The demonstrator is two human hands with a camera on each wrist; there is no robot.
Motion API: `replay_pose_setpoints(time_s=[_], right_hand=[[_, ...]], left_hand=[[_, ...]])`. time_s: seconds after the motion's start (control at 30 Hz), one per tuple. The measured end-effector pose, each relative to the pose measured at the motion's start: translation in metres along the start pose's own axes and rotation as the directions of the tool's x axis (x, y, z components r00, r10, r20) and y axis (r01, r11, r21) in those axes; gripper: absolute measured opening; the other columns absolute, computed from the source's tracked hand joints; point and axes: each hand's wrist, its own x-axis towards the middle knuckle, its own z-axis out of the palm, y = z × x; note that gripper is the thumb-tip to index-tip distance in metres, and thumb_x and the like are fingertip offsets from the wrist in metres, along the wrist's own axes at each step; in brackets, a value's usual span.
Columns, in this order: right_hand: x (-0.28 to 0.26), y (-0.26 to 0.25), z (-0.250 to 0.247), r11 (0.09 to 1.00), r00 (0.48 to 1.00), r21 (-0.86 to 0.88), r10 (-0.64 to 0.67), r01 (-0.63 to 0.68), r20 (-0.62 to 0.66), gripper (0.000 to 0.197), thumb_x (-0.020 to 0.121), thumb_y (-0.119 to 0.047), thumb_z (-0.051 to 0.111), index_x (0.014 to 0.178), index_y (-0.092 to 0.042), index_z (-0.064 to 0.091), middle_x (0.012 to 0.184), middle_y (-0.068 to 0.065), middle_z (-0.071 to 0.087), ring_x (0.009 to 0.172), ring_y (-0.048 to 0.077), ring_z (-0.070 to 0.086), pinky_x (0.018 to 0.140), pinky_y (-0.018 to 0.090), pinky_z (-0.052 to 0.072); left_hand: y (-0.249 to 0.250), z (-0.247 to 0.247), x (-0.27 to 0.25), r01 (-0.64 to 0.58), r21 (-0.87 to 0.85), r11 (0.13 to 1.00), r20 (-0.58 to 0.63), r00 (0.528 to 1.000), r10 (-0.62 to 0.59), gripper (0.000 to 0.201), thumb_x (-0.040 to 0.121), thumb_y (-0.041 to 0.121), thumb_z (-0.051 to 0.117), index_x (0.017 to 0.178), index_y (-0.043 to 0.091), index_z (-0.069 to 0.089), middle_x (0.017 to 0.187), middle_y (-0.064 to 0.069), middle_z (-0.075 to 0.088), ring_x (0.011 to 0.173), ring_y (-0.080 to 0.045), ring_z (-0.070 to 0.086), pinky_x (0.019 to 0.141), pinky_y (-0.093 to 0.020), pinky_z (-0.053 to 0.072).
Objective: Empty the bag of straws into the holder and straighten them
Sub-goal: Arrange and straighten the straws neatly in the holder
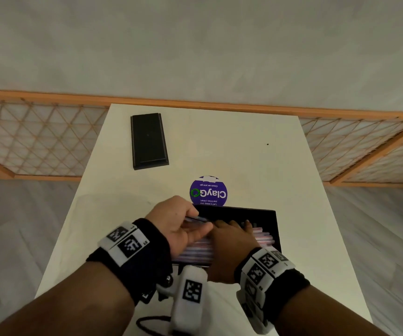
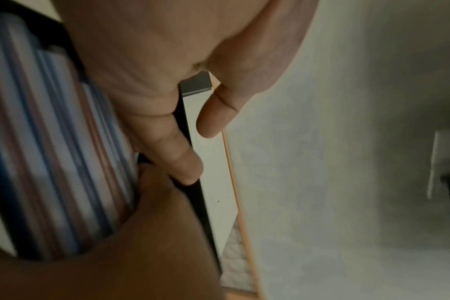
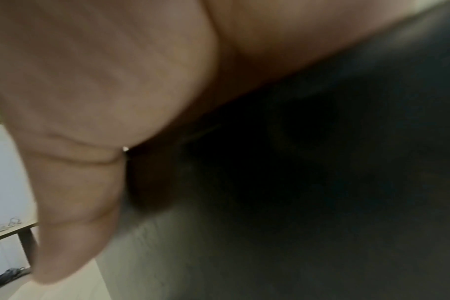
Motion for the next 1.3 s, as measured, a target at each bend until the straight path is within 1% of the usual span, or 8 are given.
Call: replay_pose_setpoints(time_s=[0.4, 0.6, 0.7, 0.77, 0.9, 1.17, 1.23, 1.3], right_hand=[[-0.007, 0.012, 0.007, 0.998, 0.997, -0.024, -0.054, 0.053, -0.048, 0.105, 0.077, -0.046, 0.073, 0.157, -0.022, 0.008, 0.151, 0.004, 0.033, 0.139, 0.034, 0.030, 0.116, 0.066, 0.004], [-0.015, 0.018, 0.010, 0.995, 0.988, 0.063, -0.070, 0.079, -0.137, 0.095, 0.077, -0.057, 0.069, 0.150, -0.022, 0.020, 0.144, 0.001, 0.038, 0.134, 0.030, 0.035, 0.117, 0.064, 0.004], [-0.017, 0.018, 0.011, 0.987, 0.983, 0.153, -0.027, 0.055, -0.180, 0.093, 0.072, -0.057, 0.073, 0.141, -0.020, 0.022, 0.139, -0.001, 0.043, 0.131, 0.028, 0.039, 0.118, 0.062, 0.006], [-0.017, 0.017, 0.009, 0.988, 0.986, 0.151, -0.016, 0.041, -0.166, 0.104, 0.069, -0.058, 0.074, 0.146, -0.022, 0.013, 0.141, -0.001, 0.042, 0.132, 0.028, 0.038, 0.118, 0.062, 0.007], [-0.015, 0.014, 0.007, 0.993, 0.984, 0.103, -0.032, 0.051, -0.178, 0.096, 0.064, -0.064, 0.073, 0.139, -0.032, 0.024, 0.134, -0.003, 0.039, 0.127, 0.029, 0.038, 0.114, 0.064, 0.012], [-0.014, 0.007, 0.008, 1.000, 0.991, -0.006, -0.015, 0.014, -0.134, 0.091, 0.064, -0.083, 0.056, 0.135, -0.029, 0.035, 0.136, -0.004, 0.044, 0.129, 0.030, 0.041, 0.111, 0.073, 0.000], [-0.014, 0.005, 0.006, 0.999, 0.993, -0.047, 0.007, -0.013, -0.118, 0.097, 0.063, -0.087, 0.051, 0.138, -0.029, 0.033, 0.140, -0.002, 0.047, 0.131, 0.031, 0.041, 0.109, 0.075, -0.002], [-0.014, 0.003, 0.004, 0.997, 0.994, -0.072, 0.029, -0.037, -0.107, 0.100, 0.060, -0.089, 0.050, 0.139, -0.030, 0.034, 0.138, 0.000, 0.048, 0.130, 0.033, 0.041, 0.108, 0.076, -0.001]], left_hand=[[-0.017, 0.032, 0.015, -0.049, 0.004, 0.999, -0.214, 0.976, 0.049, 0.016, 0.101, -0.002, 0.043, 0.088, -0.002, 0.053, 0.078, -0.022, 0.060, 0.062, -0.031, 0.064, 0.039, -0.033, 0.057], [-0.019, 0.030, 0.014, -0.094, 0.109, 0.990, -0.228, 0.967, 0.117, 0.017, 0.103, 0.001, 0.045, 0.113, -0.008, 0.056, 0.078, -0.018, 0.063, 0.064, -0.027, 0.065, 0.044, -0.030, 0.057], [-0.016, 0.025, 0.006, -0.121, 0.211, 0.970, -0.280, 0.943, 0.179, 0.015, 0.102, 0.008, 0.050, 0.095, -0.002, 0.059, 0.050, -0.015, 0.063, 0.045, -0.026, 0.065, 0.037, -0.028, 0.053], [-0.010, 0.022, -0.002, -0.158, 0.315, 0.936, -0.272, 0.930, 0.248, 0.011, 0.098, 0.006, 0.053, 0.096, -0.002, 0.059, 0.058, -0.018, 0.065, 0.042, -0.027, 0.066, 0.039, -0.027, 0.052], [0.008, 0.003, -0.015, -0.135, 0.597, 0.791, -0.177, 0.939, 0.294, 0.011, 0.096, 0.003, 0.058, 0.100, -0.006, 0.062, 0.068, -0.021, 0.067, 0.041, -0.025, 0.062, 0.040, -0.024, 0.048], [0.046, -0.040, -0.037, -0.072, 0.965, 0.254, -0.039, 0.913, 0.406, 0.021, 0.087, 0.030, 0.076, 0.077, 0.012, 0.074, 0.077, -0.011, 0.077, 0.057, -0.025, 0.066, 0.049, -0.022, 0.041], [0.045, -0.034, -0.033, -0.143, 0.915, 0.378, -0.033, 0.906, 0.422, 0.020, 0.090, 0.026, 0.074, 0.082, 0.008, 0.072, 0.075, -0.010, 0.075, 0.052, -0.019, 0.059, 0.046, -0.022, 0.042], [0.036, -0.023, -0.024, -0.162, 0.696, 0.700, -0.074, 0.953, 0.294, 0.016, 0.093, 0.015, 0.070, 0.088, 0.000, 0.067, 0.073, -0.012, 0.071, 0.048, -0.017, 0.056, 0.041, -0.021, 0.044]])
